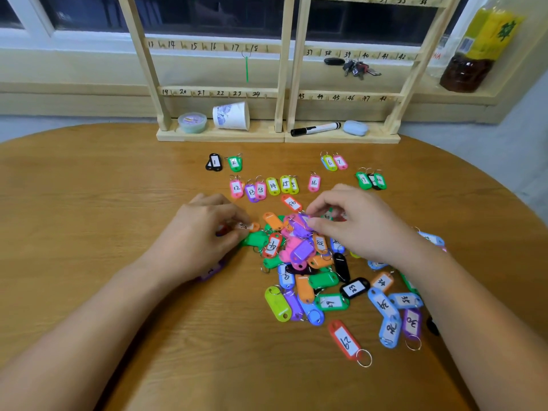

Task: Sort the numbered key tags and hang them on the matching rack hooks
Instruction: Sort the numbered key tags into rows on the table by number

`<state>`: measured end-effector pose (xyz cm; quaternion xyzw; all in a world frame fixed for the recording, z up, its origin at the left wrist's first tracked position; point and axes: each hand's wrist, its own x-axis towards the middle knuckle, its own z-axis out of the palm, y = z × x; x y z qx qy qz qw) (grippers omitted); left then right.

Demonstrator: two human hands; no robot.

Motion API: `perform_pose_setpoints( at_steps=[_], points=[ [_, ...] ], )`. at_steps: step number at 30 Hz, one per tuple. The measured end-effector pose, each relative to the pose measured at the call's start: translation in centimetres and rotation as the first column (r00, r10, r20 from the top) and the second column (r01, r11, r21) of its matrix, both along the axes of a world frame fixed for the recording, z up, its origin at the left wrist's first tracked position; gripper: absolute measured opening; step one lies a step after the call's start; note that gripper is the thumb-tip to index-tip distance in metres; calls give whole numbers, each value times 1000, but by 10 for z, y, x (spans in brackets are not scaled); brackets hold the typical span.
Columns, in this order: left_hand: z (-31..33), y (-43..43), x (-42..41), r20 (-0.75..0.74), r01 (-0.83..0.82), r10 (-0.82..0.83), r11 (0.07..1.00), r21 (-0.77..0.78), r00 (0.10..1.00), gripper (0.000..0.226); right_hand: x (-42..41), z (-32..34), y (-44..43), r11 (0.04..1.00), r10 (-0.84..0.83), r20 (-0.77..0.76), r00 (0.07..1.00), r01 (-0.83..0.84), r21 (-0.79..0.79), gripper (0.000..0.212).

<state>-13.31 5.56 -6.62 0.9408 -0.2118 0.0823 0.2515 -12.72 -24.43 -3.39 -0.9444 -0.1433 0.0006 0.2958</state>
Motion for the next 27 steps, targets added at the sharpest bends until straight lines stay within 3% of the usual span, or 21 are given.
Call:
perform_pose_setpoints(
  at_steps=[5, 12, 20, 24, 27],
  points=[
    [6, 2, -2, -6, 51, -51, 998, 23, 999, 30, -14, 1, 23, 984, 179, 17, 984, -178, -25, 19],
    [4, -1, -4, 6, 118, -119, 990, 78, 993, 39, -24, -1, 14, 961, 241, -42, 970, -244, -133, 30],
    [6, -3, -6, 66, 81, -82, 997, 18, 994, 12, -25, -5, 7, 973, 230, -39, 972, -230, -10, 29],
    [9, -1, -4, -35, -23, 20, 995, -92, 999, 8, -24, -4, 6, 975, 209, -77, 975, -202, 94, 28],
    [11, 3, -2, -105, -50, 41, 996, -79, 994, 9, -22, -3, 1, 973, 181, -114, 977, -160, 166, 28]
  ],
)
